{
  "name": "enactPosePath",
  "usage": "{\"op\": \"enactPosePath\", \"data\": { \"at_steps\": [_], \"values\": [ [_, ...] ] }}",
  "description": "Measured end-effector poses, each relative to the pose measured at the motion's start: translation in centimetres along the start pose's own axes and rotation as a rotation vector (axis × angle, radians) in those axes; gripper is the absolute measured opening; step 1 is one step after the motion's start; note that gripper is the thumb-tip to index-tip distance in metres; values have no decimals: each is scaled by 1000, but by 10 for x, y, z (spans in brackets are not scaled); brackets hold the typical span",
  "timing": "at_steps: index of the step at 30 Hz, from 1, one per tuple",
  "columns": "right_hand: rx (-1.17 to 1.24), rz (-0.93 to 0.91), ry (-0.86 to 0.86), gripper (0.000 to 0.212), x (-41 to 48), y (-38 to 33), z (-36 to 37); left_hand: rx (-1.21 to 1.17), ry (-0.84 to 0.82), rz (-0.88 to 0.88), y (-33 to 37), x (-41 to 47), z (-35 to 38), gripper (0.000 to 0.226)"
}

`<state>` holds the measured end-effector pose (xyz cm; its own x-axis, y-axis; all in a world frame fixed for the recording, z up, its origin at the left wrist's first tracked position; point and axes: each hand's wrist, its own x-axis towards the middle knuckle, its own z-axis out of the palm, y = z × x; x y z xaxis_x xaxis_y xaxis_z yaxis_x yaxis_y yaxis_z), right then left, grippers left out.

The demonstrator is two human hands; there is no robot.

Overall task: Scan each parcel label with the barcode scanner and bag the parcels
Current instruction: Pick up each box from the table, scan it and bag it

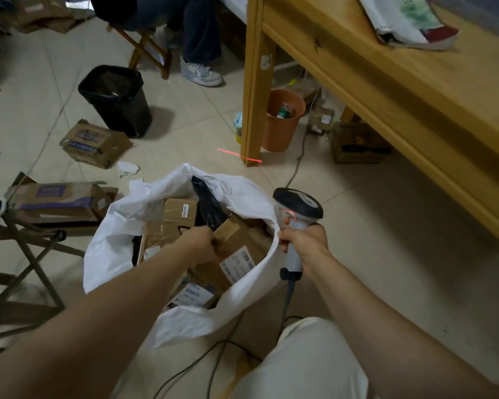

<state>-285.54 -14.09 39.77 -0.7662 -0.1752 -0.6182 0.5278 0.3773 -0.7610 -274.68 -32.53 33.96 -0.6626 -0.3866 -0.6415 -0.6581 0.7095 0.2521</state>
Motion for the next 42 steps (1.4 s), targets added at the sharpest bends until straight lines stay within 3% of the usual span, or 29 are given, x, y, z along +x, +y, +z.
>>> {"op": "enactPosePath", "data": {
  "at_steps": [2,5,8,10,12,15,18,21,24,27,28,30,32,36,39,42],
  "values": [
    [5,8,9,24,1,6,-3,-37,76,-31,-11,-5,28,25],
    [9,16,45,24,7,3,-4,-217,464,4,-36,-19,37,23],
    [35,38,53,29,13,0,5,-318,724,-287,-75,-23,25,28],
    [-15,39,75,42,17,2,12,-372,676,-568,-103,-27,24,43],
    [-150,30,118,50,21,6,18,-526,515,-857,-135,-28,36,69],
    [-263,42,166,45,27,13,20,-1050,395,-1085,-182,-27,64,96],
    [-294,71,176,42,27,16,22,-1370,279,-993,-192,-35,78,83],
    [-251,45,173,37,23,8,32,-1301,277,-740,-156,-42,37,48],
    [-189,-84,134,23,16,-28,47,-1230,382,-537,-123,-43,-32,43],
    [-15,-240,144,32,1,-68,53,-1341,351,-414,-120,-63,-86,23],
    [59,-292,144,35,-4,-74,52,-1409,291,-372,-126,-74,-95,23],
    [111,-352,123,40,-9,-74,48,-1506,184,-324,-153,-82,-99,51],
    [-22,-292,119,34,-1,-58,45,-1449,145,-416,-176,-78,-77,74],
    [-342,-81,145,41,9,-28,41,-1058,178,-603,-164,-63,-26,59],
    [-351,-195,207,43,12,-45,40,-1027,268,-459,-132,-59,-51,42],
    [-164,-367,229,49,7,-67,39,-1138,279,-283,-126,-67,-92,28]
  ]
}}
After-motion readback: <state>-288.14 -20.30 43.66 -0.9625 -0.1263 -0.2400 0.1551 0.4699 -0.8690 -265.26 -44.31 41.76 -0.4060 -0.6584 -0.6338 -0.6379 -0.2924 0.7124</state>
